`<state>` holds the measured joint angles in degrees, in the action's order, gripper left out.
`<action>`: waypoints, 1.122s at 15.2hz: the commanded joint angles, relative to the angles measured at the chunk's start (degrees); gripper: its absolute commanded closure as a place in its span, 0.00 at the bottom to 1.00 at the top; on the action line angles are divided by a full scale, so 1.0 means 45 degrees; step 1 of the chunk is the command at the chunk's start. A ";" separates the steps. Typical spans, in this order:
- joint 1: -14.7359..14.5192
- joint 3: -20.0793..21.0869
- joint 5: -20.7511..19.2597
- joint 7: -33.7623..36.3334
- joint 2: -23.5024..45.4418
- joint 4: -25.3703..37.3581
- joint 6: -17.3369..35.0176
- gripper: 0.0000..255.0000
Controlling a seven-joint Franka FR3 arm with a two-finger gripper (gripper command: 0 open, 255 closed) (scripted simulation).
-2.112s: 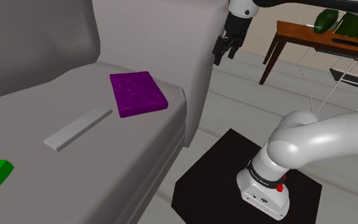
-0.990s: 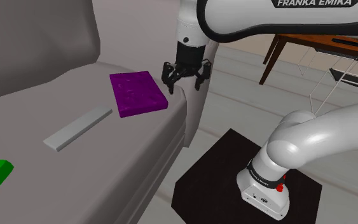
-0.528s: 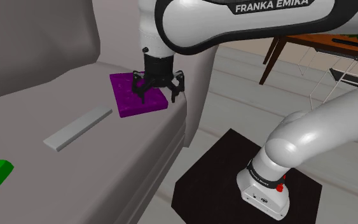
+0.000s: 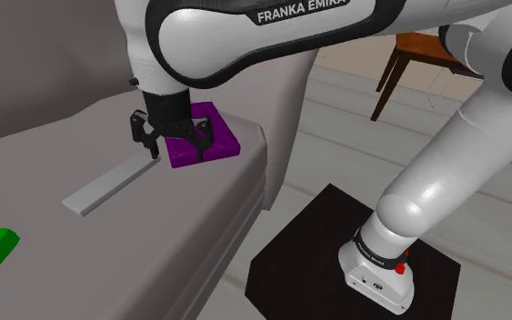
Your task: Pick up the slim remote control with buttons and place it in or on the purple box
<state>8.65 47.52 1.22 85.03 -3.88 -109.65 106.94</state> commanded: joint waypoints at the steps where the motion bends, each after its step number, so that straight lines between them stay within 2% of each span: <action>1: -0.0113 0.0456 -0.1066 0.1617 0.1499 0.1046 -0.0047 0.00; 4: -0.1027 0.0483 -0.2702 0.3729 0.3764 0.2823 -0.0377 0.00; 10: -0.3786 -0.0649 -0.4899 0.6498 0.7697 0.7327 -0.1647 0.00; 11: -0.3928 -0.0729 -0.4957 0.6575 0.7859 0.7566 -0.1718 0.00; 17: -0.3768 -0.0809 -0.5056 0.6700 0.7948 0.6624 -0.0749 0.00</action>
<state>-8.57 43.92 -21.49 115.12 31.92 -78.92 102.69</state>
